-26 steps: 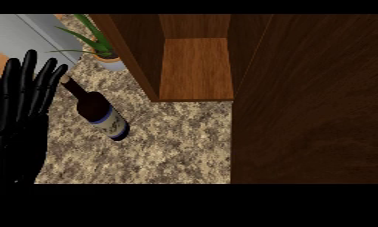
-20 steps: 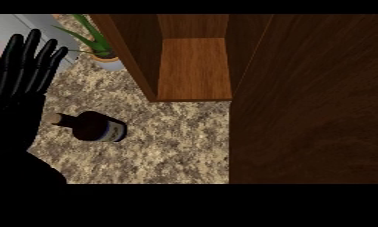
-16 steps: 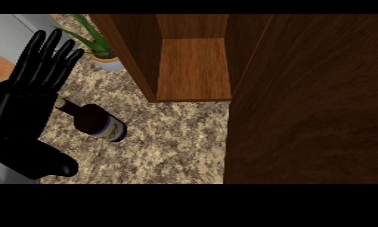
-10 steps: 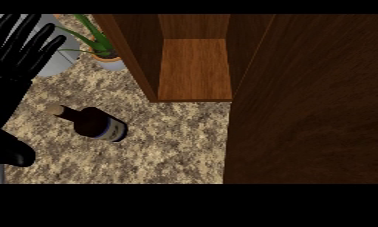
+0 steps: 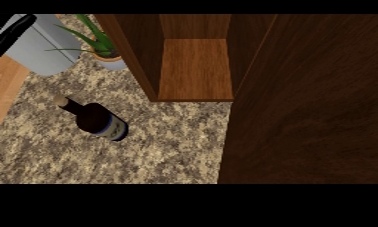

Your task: Pick up the wine, place it into the cabinet and close the cabinet

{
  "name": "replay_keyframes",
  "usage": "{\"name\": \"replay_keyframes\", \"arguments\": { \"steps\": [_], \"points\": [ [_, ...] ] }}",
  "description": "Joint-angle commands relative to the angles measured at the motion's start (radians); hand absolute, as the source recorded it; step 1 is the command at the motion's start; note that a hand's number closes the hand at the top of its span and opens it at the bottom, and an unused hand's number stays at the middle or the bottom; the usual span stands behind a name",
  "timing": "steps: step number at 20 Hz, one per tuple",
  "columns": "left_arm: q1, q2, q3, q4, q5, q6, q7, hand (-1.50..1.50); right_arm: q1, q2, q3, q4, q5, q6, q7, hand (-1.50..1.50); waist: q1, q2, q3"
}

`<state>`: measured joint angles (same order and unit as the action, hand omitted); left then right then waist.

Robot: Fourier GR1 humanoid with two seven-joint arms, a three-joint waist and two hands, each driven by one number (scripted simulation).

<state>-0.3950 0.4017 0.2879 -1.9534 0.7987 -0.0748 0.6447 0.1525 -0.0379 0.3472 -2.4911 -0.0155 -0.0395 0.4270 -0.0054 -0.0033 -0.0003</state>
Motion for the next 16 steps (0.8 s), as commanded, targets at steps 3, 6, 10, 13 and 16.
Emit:
{"name": "replay_keyframes", "arguments": {
  "steps": [3,6,10,13,16],
  "points": [
    [-0.031,0.015,-0.031,-0.040,-0.018,0.087,0.073,-1.50,0.021,-0.014,0.087,-0.123,0.093,-0.037,0.075,-1.50,-0.001,0.000,0.000],
    [0.033,0.025,0.018,-0.035,0.024,0.024,0.064,-1.50,-0.143,0.005,0.009,-0.101,0.071,-0.091,0.175,-1.50,0.008,0.001,0.000],
    [-0.001,0.040,-0.001,-0.002,-0.008,0.034,0.072,-1.50,-0.089,-0.003,0.120,-0.136,0.163,-0.131,0.189,-1.50,-0.001,0.000,-0.001],
    [-0.015,0.035,-0.010,0.016,-0.043,0.057,0.059,-1.50,-0.107,-0.032,0.112,-0.195,0.143,-0.144,0.223,-1.50,-0.008,-0.001,-0.001],
    [0.079,0.035,0.033,-0.035,0.002,0.004,0.060,-1.50,-0.162,-0.019,0.155,-0.158,0.185,-0.184,0.273,-1.50,0.005,-0.002,-0.001]
  ]
}}
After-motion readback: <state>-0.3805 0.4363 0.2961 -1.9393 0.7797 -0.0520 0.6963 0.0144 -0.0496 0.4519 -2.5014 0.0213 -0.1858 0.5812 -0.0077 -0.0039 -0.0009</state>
